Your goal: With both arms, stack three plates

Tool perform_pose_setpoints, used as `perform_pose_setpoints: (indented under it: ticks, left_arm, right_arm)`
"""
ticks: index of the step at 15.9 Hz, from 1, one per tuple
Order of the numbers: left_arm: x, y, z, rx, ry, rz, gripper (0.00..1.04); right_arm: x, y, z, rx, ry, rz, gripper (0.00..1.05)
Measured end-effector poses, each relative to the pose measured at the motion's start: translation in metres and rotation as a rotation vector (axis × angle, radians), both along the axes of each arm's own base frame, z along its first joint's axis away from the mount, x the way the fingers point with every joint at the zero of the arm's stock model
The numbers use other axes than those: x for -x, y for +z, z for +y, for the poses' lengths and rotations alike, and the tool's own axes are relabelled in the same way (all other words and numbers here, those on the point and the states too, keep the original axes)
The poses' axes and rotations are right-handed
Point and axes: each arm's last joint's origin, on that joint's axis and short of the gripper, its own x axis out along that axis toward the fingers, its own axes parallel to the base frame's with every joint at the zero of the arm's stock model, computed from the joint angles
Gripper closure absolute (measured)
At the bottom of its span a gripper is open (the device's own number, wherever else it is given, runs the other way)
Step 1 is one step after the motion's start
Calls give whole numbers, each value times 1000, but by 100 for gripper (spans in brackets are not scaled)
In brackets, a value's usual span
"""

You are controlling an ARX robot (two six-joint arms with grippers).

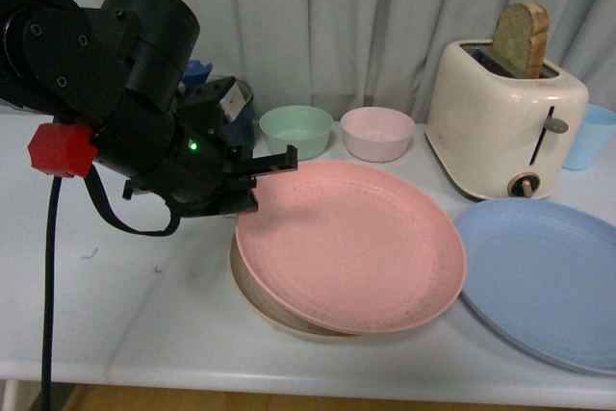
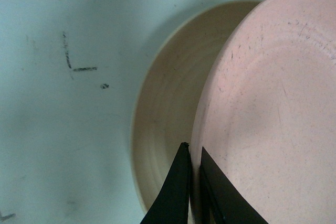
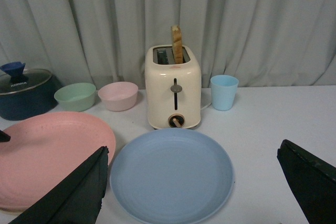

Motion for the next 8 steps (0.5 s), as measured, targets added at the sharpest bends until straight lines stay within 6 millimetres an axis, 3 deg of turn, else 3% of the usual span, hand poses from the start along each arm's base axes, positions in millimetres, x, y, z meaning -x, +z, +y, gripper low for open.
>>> perform_pose_setpoints:
  ticks: [6,8]
  left_arm:
    - [-9,-11,4,-40,27,2,102]
    - [-10,-12,7,-52,25,-9,82]
  right_arm:
    - [0,0,0,0,0,0,6]
    - [0,0,0,0,0,0,6]
